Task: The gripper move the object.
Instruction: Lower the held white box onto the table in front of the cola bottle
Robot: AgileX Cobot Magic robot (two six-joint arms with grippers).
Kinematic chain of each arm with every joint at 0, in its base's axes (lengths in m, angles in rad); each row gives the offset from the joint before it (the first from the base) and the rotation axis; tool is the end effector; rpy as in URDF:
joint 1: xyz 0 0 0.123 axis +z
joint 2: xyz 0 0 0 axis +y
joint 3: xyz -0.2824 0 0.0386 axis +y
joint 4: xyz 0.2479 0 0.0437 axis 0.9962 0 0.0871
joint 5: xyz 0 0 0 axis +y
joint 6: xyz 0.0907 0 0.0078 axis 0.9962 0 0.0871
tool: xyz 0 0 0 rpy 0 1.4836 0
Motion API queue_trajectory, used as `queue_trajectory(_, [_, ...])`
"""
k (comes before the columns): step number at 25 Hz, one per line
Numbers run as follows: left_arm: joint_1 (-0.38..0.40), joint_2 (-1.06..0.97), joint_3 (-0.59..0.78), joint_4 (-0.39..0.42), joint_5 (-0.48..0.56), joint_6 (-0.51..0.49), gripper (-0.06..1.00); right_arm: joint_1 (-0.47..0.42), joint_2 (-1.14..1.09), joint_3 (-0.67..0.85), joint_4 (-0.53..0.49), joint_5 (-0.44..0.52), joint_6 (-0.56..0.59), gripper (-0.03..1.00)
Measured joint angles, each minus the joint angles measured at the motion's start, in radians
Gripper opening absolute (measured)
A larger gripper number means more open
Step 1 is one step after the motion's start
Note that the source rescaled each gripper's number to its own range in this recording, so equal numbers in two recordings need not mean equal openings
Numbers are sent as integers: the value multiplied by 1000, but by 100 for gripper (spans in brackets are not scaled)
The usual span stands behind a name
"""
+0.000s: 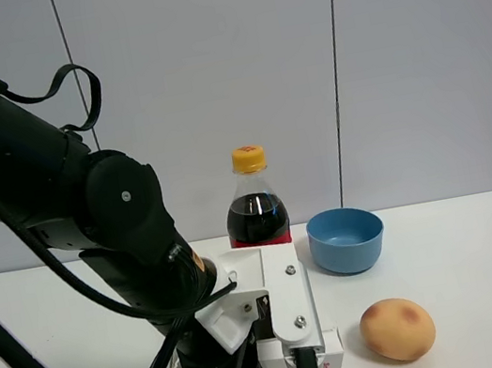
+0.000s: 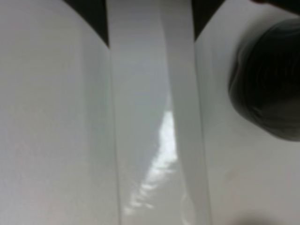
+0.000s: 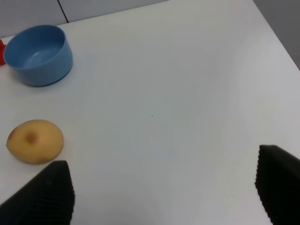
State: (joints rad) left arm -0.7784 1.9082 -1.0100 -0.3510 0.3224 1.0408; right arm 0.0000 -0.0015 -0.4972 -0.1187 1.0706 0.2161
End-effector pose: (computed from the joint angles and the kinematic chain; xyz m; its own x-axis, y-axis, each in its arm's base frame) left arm 0.2481 -0.2586 0.1287 -0.0110 0.9172 -0.3983 0.9719 0.1035 0.2114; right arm -0.0055 -0.0095 0.2761 -0.4429 0.1574 -0.8826 0.1643 0.9820 0.0927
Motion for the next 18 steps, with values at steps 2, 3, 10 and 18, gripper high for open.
queue_trajectory(2, [0,0,0,0,0,3,0,0,0,0,0,0,0,100])
queue_trajectory(3, [0,0,0,0,0,4,1,0,0,0,0,0,0,100])
queue_trajectory(10, [0,0,0,-1,-7,6,16,0,0,0,0,0,0,100])
queue_trajectory(18, [0,0,0,-3,-10,6,24,0,0,0,0,0,0,100])
